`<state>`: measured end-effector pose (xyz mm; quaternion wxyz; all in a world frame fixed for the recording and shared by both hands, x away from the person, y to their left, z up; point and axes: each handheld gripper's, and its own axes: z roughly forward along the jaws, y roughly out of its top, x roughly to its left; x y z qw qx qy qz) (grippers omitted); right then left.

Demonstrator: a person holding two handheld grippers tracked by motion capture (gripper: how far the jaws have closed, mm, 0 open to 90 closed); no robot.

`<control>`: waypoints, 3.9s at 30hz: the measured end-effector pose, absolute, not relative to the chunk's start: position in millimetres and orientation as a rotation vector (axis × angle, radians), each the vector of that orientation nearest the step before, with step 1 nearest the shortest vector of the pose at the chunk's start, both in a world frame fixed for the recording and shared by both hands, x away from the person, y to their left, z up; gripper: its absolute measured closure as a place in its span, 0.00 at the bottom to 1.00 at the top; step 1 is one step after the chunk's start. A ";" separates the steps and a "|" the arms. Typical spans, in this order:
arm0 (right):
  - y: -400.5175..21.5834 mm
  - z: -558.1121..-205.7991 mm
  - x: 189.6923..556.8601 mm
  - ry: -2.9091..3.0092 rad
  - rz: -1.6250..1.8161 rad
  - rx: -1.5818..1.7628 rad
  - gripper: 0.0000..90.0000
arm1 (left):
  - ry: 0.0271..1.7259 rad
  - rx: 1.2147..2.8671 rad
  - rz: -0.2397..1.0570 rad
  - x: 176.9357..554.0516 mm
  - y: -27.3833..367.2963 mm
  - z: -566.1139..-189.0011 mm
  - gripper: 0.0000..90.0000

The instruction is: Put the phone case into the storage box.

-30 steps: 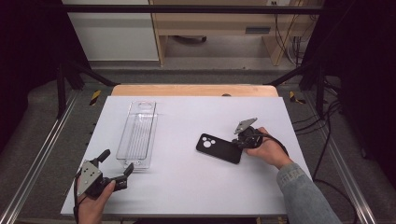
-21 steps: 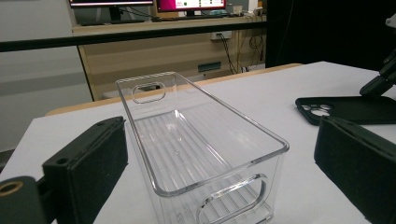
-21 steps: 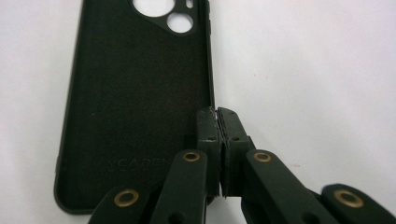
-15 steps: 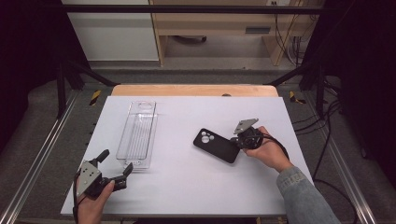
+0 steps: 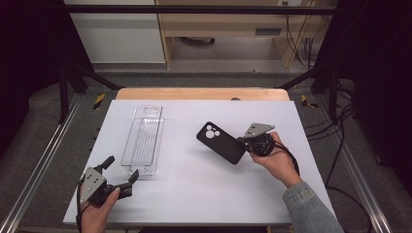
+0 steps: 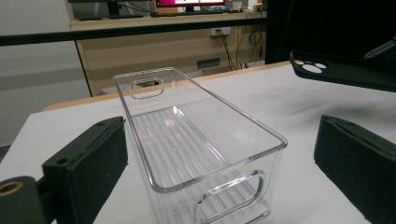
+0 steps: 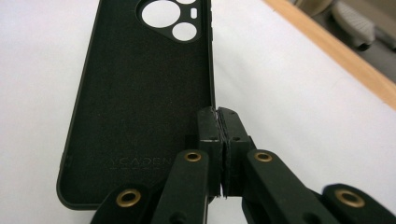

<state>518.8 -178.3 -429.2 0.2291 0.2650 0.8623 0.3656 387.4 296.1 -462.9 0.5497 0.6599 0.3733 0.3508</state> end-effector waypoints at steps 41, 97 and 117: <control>-187.2 -445.2 463.6 2.102 1.191 0.769 0.99 | 0.884 1.638 0.753 382.1 273.9 -446.9 0.02; -179.2 -431.7 446.7 2.052 1.205 0.651 1.00 | 0.725 2.021 0.619 435.7 128.6 -376.5 0.05; -178.0 -427.3 442.3 2.029 1.232 0.620 1.00 | 0.805 2.077 0.369 496.6 118.7 -363.5 0.34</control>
